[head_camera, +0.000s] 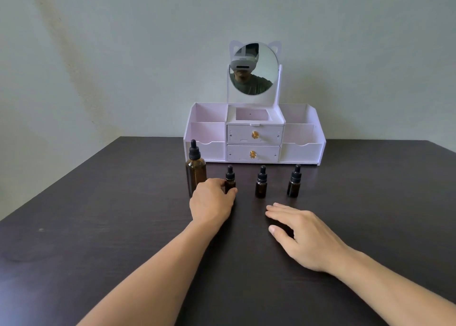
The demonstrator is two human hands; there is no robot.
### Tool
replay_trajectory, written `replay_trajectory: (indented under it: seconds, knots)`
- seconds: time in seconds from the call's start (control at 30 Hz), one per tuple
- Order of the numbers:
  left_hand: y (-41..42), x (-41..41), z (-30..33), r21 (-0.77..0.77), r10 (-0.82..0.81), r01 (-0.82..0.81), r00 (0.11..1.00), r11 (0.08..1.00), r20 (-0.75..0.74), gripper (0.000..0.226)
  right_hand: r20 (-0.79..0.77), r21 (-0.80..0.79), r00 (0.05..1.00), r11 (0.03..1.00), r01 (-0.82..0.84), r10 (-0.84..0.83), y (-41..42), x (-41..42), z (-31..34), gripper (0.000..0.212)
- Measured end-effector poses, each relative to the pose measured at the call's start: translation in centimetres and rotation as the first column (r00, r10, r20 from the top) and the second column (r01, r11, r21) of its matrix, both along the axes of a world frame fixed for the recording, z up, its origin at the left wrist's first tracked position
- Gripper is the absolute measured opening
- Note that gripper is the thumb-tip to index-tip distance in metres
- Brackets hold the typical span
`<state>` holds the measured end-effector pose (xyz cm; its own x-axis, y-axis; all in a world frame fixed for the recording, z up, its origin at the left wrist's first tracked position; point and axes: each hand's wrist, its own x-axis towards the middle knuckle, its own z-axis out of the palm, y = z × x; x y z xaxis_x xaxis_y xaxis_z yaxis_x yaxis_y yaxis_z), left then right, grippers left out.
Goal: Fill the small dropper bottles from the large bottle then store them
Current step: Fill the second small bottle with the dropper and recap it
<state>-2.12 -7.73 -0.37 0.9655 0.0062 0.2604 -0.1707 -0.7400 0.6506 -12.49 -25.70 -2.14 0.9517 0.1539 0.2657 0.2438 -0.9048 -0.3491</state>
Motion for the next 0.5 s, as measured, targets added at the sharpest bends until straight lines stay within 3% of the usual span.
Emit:
replay_trajectory:
  seconds: [0.23, 0.37, 0.5]
  knots:
    - [-1.0, 0.3, -0.4, 0.007, 0.054, -0.054, 0.998, 0.999, -0.018, 0.032, -0.048, 0.039, 0.998, 0.998, 0.04, -0.038, -0.3, 0.6, 0.1, 0.052]
    - [-0.9, -0.8, -0.7, -0.083, 0.089, -0.089, 0.996, 0.993, -0.007, 0.033, -0.077, 0.005, 0.994, 0.997, 0.083, -0.082, -0.3, 1.1, 0.3, 0.058]
    - [-1.6, -1.3, -1.1, -0.133, -0.021, 0.023, 1.0, 0.991, 0.01, 0.02, -0.077, -0.019, 0.987, 0.99, 0.138, -0.139, 0.0, 1.1, 0.3, 0.059]
